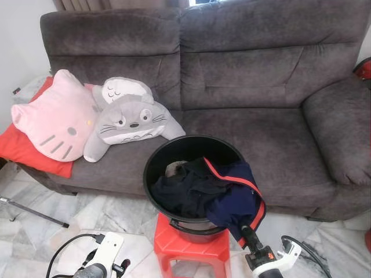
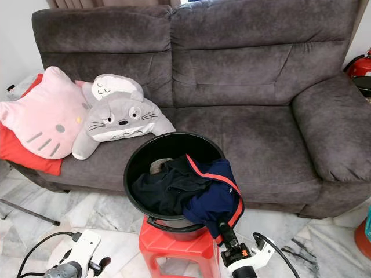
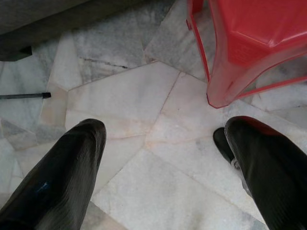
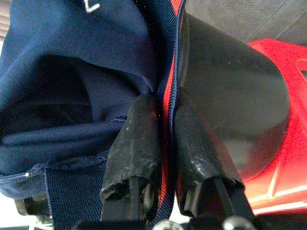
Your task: Hang hanger
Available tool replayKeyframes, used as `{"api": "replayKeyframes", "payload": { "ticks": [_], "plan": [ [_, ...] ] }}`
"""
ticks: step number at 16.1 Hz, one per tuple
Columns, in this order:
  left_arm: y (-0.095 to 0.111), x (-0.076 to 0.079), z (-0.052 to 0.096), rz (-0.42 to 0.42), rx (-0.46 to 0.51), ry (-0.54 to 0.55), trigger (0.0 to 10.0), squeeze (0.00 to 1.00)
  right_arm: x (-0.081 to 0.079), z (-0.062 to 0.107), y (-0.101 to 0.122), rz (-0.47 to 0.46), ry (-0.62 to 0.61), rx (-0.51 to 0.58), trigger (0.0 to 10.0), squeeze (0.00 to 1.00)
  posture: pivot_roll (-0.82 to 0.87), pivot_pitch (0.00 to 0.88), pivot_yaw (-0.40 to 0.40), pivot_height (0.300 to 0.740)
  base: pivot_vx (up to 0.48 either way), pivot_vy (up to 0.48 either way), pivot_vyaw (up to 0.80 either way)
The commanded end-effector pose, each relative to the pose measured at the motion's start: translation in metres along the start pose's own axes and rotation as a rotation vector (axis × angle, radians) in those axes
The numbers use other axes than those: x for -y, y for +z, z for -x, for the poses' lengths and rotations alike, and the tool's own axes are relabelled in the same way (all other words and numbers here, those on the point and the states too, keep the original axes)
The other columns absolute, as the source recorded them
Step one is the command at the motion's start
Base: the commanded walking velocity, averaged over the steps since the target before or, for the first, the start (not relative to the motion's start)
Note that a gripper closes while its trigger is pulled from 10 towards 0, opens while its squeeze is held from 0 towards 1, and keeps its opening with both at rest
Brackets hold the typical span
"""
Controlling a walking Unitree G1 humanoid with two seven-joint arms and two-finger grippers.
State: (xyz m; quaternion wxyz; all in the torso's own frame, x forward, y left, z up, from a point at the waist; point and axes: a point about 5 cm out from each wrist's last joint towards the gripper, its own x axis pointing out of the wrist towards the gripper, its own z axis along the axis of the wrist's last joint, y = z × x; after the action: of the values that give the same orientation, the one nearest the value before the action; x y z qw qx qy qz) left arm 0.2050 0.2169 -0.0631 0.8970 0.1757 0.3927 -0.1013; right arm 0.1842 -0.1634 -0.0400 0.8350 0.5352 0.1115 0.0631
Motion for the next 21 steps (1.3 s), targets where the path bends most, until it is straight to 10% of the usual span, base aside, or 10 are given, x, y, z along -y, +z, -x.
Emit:
{"api": "replayKeyframes", "payload": {
  "ticks": [1,7,11,16,17,21],
  "plan": [
    [-0.005,-0.005,0.002,-0.030,-0.019,0.009,10.0,0.00,-0.006,-0.007,-0.011,-0.045,0.022,0.010,0.0,0.00,-0.17,0.000,0.136,0.740,0.000,0.000,0.00],
    [-0.005,-0.004,0.002,-0.032,-0.019,0.005,10.0,0.00,0.006,-0.003,0.013,0.030,-0.021,0.117,0.0,0.00,-0.18,0.000,0.135,0.740,0.000,0.000,0.00],
    [-0.006,-0.002,0.002,-0.033,-0.019,-0.001,10.0,0.00,-0.029,-0.011,0.035,0.181,0.041,0.222,0.0,0.00,-0.18,0.000,0.132,0.740,0.000,0.000,0.00],
    [-0.008,0.000,0.002,-0.030,-0.025,-0.006,10.0,0.00,-0.045,0.022,0.041,0.410,-0.095,0.289,0.0,0.00,-0.19,0.000,0.132,0.740,0.000,0.000,0.00],
    [-0.008,0.000,0.002,-0.031,-0.027,-0.008,10.0,0.00,-0.052,0.024,0.051,0.567,-0.174,0.296,10.0,0.00,-0.20,0.000,0.139,0.740,0.000,0.000,0.00],
    [-0.007,-0.001,0.002,-0.034,-0.030,-0.010,10.0,0.00,-0.081,0.002,0.081,1.144,-0.287,0.245,10.0,0.00,-0.21,0.000,0.142,0.740,0.000,0.000,0.00]
  ]
}}
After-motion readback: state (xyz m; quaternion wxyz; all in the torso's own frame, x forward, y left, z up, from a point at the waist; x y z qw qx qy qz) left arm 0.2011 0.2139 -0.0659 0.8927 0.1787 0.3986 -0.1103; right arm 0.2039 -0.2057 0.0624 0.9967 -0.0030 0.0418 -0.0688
